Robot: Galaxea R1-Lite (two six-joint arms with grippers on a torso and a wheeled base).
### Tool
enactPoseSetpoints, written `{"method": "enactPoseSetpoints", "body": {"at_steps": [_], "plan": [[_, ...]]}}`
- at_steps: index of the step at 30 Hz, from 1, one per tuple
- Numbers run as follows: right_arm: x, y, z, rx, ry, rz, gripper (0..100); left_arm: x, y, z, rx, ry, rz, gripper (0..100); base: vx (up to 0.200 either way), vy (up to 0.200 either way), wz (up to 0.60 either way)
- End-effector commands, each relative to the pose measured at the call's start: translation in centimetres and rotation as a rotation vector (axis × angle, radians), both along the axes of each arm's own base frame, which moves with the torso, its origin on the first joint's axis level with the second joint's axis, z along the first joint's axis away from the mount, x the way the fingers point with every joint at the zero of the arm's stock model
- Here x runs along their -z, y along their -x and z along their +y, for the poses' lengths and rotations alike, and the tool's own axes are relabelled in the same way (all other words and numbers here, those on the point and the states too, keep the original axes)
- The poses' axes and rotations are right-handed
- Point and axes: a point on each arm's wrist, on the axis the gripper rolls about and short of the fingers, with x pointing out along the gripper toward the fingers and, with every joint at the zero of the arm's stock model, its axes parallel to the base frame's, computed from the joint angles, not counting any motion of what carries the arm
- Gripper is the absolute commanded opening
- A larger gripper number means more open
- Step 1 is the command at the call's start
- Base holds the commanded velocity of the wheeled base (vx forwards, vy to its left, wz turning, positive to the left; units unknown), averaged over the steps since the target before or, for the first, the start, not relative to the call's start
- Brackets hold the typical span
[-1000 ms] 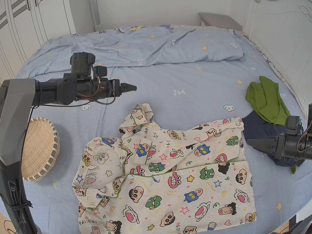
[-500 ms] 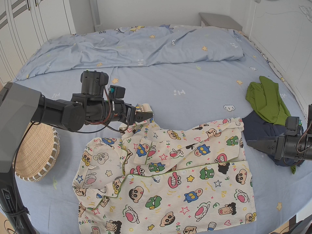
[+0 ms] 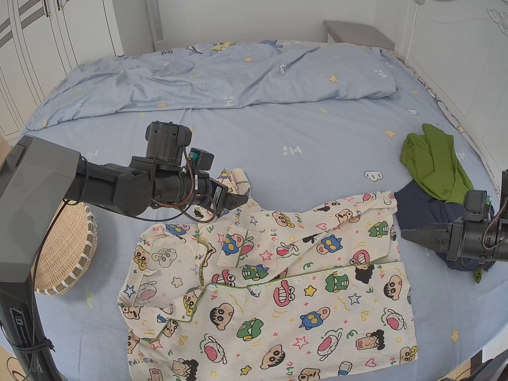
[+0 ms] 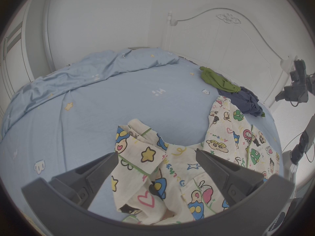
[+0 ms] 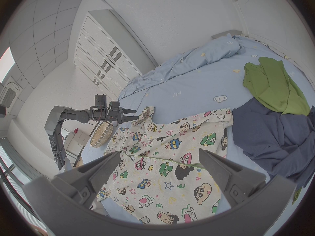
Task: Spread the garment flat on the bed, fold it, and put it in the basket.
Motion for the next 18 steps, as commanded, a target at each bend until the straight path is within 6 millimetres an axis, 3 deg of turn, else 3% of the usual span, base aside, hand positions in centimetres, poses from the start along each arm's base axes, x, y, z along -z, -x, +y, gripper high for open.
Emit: {"method": "enactPoseSetpoints", "body": {"at_steps": [1, 11, 18], "plan": [[0.0, 0.0, 0.1, -0.003, -0.001, 0.000, 100, 1.0, -0.2, -0.8, 0.014, -0.011, 0.015, 100, 0.000, 0.000, 0.00], [0.0, 0.0, 0.1, -0.003, -0.001, 0.000, 100, 1.7, -0.1, -1.6, 0.030, -0.017, 0.027, 100, 0.000, 0.000, 0.00], [0.0, 0.0, 0.1, -0.005, 0.000, -0.001, 100, 3.1, -1.7, -2.0, 0.012, -0.026, 0.030, 100, 0.000, 0.000, 0.00]]}}
